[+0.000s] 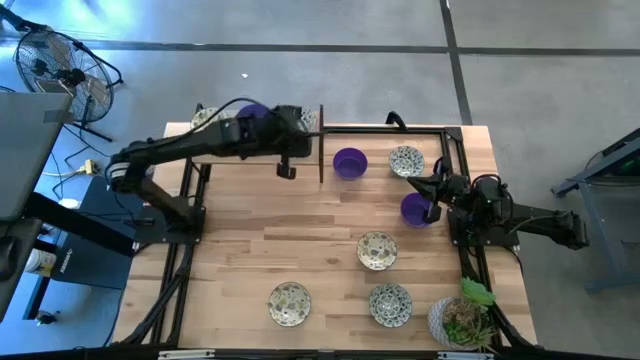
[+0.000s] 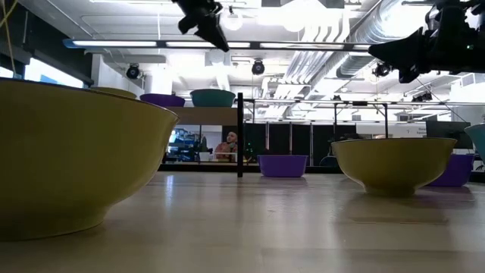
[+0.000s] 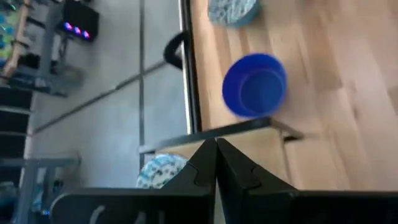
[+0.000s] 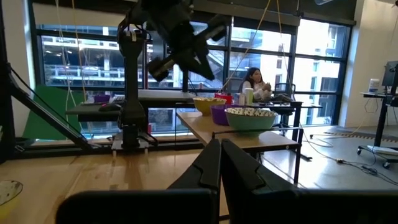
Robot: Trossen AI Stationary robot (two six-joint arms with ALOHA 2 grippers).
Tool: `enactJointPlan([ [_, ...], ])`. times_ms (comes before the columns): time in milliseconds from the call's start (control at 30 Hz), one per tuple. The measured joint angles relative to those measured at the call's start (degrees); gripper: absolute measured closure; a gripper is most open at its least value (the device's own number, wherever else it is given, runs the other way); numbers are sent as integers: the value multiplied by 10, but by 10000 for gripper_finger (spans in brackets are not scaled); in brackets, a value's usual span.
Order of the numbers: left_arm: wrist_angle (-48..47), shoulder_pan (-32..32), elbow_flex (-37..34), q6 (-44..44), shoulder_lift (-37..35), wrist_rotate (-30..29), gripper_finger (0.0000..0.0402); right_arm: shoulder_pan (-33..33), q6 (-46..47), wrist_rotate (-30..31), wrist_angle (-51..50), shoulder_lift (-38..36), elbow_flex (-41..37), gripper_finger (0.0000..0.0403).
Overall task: Pick & Place Mini bowls
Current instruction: Stack the top blue bowl on the blue bowl on the shelf
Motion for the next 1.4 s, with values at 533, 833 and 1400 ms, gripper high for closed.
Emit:
enactJointPlan([
  [533,433,-21,-400,-13,-154,106,401,0,10,5,5,5,0,403],
  [833,568,-21,-556,-11,-233,150,401,0,11,48,1,26,6,403],
  [1400,777,-20,-701,-13,-264,196,401,0,158,119,-308,248,204,334],
])
